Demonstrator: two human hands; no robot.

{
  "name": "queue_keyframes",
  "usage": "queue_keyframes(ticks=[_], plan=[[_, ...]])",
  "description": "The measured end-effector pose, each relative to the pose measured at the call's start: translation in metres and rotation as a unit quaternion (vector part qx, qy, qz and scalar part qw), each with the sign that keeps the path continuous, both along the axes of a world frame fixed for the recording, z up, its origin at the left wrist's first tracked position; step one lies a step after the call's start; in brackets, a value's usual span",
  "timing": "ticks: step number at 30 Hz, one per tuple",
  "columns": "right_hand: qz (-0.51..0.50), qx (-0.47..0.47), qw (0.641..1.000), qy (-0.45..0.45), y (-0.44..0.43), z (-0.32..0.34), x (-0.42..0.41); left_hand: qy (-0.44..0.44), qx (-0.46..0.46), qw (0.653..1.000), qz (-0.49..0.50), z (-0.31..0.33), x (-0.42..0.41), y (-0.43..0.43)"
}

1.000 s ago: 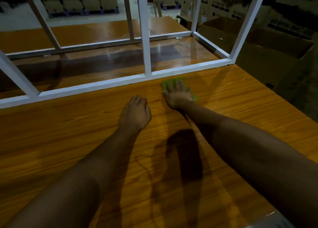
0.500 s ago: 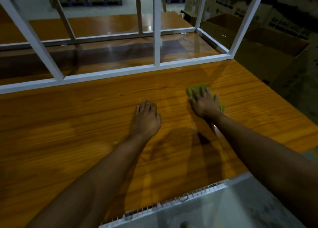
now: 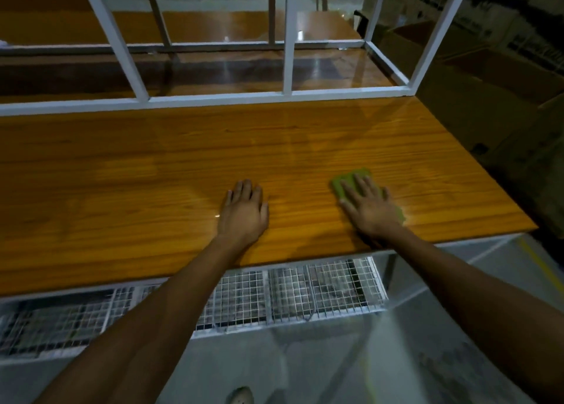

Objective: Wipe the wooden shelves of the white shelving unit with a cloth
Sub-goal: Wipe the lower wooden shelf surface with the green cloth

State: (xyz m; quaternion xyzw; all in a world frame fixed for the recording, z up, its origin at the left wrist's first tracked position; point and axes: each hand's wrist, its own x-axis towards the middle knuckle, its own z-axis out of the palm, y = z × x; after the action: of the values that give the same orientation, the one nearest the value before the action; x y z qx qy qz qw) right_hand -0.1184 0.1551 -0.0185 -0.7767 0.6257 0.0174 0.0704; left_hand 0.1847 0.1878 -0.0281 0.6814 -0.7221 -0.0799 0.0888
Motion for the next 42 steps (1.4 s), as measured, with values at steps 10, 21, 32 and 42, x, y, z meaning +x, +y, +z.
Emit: queue_keyframes(ticks=[10,21,32,42], plan=[[0.057,0.009,0.998,-0.019,0.022,-0.002,0.130,0.045,-0.053,0.996,0.050,-0.002,0.002,0.050],[-0.006,0.007,1.000,-0.010,0.030,-0.005,0.016,0.071,-0.109,0.989,0.074,-0.006,-0.002,0.061],[0.201,0.008,0.979,-0.023,0.088,-0.006,0.133,0.045,-0.084,0.995,0.038,-0.004,0.034,0.079],[0.051,0.014,0.998,-0.023,0.003,-0.008,0.166,-0.051,0.015,0.999,0.000,-0.001,0.127,0.082]])
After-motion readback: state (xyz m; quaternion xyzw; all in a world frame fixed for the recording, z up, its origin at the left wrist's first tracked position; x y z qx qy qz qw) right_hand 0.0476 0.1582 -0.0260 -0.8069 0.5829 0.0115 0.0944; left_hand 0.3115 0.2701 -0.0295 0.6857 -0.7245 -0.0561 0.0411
